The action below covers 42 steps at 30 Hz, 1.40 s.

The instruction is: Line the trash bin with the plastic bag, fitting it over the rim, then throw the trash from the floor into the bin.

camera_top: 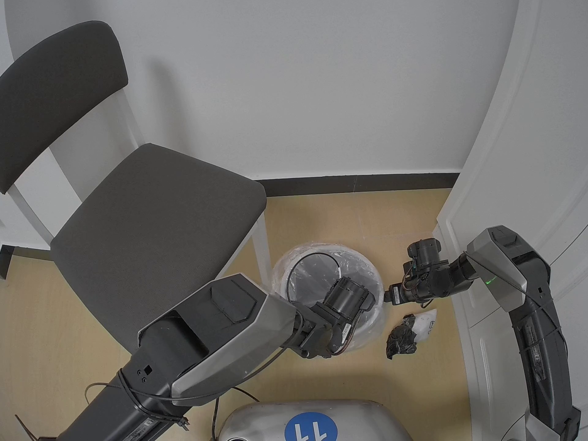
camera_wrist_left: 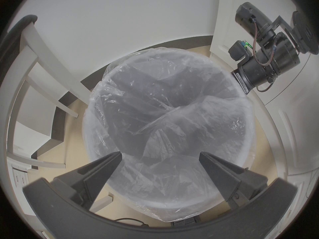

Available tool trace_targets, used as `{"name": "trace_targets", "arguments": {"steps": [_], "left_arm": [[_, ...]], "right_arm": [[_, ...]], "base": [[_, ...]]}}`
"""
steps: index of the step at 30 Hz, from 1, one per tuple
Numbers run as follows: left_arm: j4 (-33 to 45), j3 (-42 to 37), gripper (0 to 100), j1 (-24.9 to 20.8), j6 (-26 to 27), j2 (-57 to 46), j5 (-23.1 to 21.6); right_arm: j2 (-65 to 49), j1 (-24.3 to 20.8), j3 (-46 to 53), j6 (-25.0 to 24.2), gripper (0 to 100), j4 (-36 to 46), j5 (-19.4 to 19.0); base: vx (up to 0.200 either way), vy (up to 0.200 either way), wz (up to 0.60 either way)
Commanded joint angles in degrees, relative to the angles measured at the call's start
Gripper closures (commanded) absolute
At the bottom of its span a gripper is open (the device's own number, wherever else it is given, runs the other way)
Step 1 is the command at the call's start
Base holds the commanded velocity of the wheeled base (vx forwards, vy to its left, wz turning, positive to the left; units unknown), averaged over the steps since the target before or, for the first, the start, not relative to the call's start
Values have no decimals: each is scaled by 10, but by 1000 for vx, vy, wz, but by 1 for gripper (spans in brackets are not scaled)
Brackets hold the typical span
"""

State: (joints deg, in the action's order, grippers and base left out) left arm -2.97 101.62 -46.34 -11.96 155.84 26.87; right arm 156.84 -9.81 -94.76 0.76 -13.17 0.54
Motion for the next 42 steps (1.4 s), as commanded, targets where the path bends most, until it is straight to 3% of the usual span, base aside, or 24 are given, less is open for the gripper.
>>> {"name": "trace_targets", "arguments": {"steps": [1, 8, 13, 22, 25, 33, 42], "left_arm": [[-2, -5, 0, -1, 0, -9, 0], [-1, 24, 0, 6, 5, -19, 2], [5, 127, 0, 27, 41, 17, 5], [-71, 130, 0, 49, 83, 78, 17], [-117, 130, 0, 54, 124, 85, 57], [-339, 130, 0, 77, 309, 134, 128], [-369, 130, 0, 85, 366, 144, 173]], "right_arm": [[0, 0, 0, 0, 0, 0, 0], [0, 0, 0, 0, 0, 1, 0], [0, 0, -1, 0, 0, 2, 0], [0, 0, -2, -1, 0, 2, 0], [0, 0, -2, -1, 0, 2, -1], [0, 0, -2, -1, 0, 2, -1], [0, 0, -2, -1, 0, 2, 0]], "base": [[0, 0, 0], [0, 0, 0], [0, 0, 0], [0, 0, 0], [0, 0, 0], [0, 0, 0], [0, 0, 0]]}}
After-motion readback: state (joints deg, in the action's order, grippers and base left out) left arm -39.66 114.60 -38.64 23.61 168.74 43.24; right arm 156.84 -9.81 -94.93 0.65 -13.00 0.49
